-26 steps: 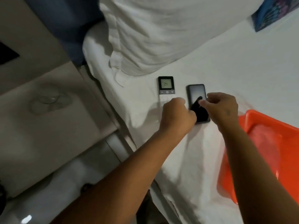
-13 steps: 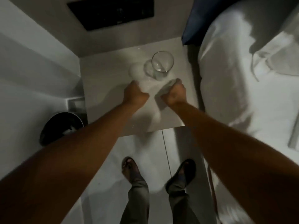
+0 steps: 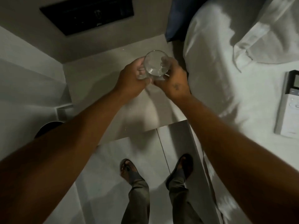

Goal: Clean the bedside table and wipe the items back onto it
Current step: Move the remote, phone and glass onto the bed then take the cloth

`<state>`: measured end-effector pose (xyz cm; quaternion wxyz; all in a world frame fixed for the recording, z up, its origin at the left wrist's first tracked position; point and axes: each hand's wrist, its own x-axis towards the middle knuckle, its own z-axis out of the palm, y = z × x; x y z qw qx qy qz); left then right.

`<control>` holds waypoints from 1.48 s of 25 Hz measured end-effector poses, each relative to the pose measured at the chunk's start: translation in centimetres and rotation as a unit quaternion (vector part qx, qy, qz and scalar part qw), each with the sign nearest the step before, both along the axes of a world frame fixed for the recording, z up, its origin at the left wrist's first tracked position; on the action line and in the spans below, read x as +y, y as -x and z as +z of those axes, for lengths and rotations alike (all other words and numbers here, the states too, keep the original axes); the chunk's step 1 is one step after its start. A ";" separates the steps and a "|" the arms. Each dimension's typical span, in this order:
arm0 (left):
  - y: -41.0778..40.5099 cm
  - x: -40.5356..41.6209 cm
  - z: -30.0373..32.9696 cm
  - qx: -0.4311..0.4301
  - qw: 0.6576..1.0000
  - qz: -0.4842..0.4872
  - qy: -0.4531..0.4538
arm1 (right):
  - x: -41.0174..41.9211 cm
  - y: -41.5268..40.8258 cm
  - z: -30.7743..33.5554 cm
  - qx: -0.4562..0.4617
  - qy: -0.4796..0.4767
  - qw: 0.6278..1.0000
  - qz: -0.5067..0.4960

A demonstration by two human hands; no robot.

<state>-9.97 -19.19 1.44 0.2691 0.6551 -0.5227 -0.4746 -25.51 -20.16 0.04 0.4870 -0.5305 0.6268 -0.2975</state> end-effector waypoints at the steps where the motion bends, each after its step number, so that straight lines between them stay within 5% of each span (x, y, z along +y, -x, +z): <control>1: 0.5 0.9 1.6 0.013 1.000 -0.014 0.003 | 1.8 1.1 1.8 -0.011 0.014 1.000 -0.018; 6: 8.1 7.4 10.1 0.062 0.990 -0.127 -0.015 | 13.6 9.6 10.6 -0.107 -0.030 0.974 -0.198; 10: 20.3 11.1 13.3 0.077 0.956 -0.281 -0.044 | 22.6 19.4 13.9 -0.181 -0.077 0.896 -0.399; 15: 32.9 12.8 13.1 -0.036 0.877 -0.479 -0.014 | 27.2 27.4 13.8 -0.240 -0.085 0.793 -0.553; 19: 38.8 13.0 12.6 -0.175 0.800 -0.571 0.059 | 27.0 31.0 12.0 -0.242 -0.112 0.782 -0.563; 22: 40.3 13.3 11.7 -0.227 0.783 -0.576 0.062 | 26.9 31.8 11.0 -0.239 -0.136 0.771 -0.574; 29: 41.0 13.2 13.1 -0.221 0.788 -0.572 0.052 | 27.6 34.7 13.2 -0.123 -0.171 0.802 -0.559; 33: 49.2 14.2 14.8 -0.122 0.786 -0.590 0.140 | 32.4 39.8 15.6 0.119 -0.106 0.752 -0.640; 35: 54.7 15.5 14.1 -0.115 0.772 -0.604 0.159 | 34.0 41.8 14.8 0.224 -0.152 0.727 -0.631; 37: 59.3 17.4 12.8 -0.155 0.757 -0.613 0.162 | 35.1 43.5 12.8 0.226 -0.251 0.708 -0.620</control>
